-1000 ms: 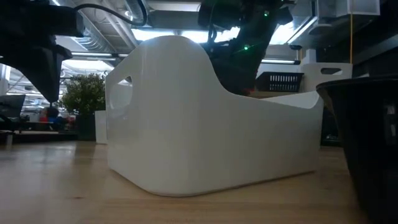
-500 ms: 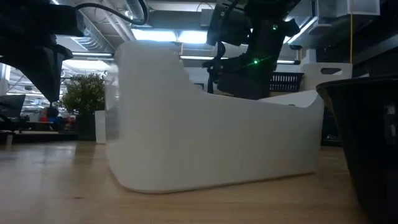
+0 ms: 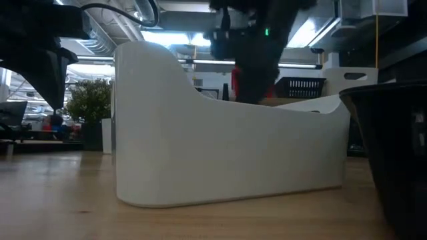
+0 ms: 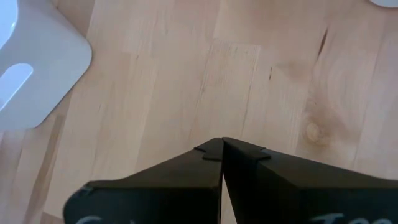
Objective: Stack baskets on shelf by color
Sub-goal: Stack the left black bin on the top of the black bin on the shelf
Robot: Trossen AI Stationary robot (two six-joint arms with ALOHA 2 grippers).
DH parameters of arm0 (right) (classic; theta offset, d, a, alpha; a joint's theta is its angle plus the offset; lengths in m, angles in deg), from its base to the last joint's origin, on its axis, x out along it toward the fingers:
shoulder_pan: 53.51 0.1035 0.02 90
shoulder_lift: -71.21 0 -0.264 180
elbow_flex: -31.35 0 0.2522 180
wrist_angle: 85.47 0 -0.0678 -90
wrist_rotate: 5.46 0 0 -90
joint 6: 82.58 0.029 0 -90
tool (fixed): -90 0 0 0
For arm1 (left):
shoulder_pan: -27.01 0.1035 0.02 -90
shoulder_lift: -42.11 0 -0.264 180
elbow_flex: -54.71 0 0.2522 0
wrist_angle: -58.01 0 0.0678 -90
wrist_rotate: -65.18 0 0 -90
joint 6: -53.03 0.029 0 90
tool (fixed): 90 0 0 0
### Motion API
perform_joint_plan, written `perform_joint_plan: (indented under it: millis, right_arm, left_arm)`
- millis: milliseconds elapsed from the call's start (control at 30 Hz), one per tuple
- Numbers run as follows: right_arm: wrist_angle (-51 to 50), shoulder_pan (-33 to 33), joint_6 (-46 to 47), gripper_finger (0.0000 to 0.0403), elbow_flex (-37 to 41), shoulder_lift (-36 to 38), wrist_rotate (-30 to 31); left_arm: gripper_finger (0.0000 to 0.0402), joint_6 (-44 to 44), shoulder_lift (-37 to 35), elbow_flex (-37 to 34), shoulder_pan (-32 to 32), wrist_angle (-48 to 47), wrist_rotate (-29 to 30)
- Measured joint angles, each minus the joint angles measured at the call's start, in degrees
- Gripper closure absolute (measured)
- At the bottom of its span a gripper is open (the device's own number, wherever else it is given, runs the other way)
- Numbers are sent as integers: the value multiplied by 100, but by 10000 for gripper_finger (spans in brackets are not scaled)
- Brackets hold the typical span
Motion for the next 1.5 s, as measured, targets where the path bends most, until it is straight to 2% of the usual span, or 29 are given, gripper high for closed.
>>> perform_joint_plan:
  millis: [200, 433, 633, 800, 900, 1033, 1200, 1300, 1367, 1500]
  right_arm:
    - [-1393, 375, -129, 400, -1144, 0, -9]
    - [-3321, 651, -471, 401, -2947, 0, -210]
    - [-4872, 675, -750, 401, -4319, 13, 668]
    - [-4820, 523, -1452, 402, -4543, 556, 1174]
    - [-4836, 326, -1461, 402, -4330, 1185, 1643]
    - [-4807, -54, -1470, 402, -3800, 2085, 1839]
    - [-4556, -657, -1494, 402, -2463, 3179, 2224]
    - [-3869, -1102, -1966, 402, -1401, 3758, 2079]
    - [-3271, -1447, -2423, 402, -694, 4060, 1762]
    - [-2121, -2238, -3453, 402, 303, 4353, 1264]
  left_arm:
    - [401, 0, 0, 0, 1, 17, 0]
    - [401, -1, 2, 0, 1, 148, 0]
    - [401, -2, 2, 0, 0, 144, 2]
    - [401, 5, 4, 0, 2, 143, 2]
    - [401, 26, 2, 0, 0, 144, 2]
    - [401, 210, 4, 0, 2, 139, 42]
    - [401, 389, 2, 0, 51, 247, 381]
    - [401, 389, 2, 0, 115, 363, 423]
    - [401, 408, 2, 0, 162, 447, 422]
    - [401, 537, 2, 0, 277, 633, 426]
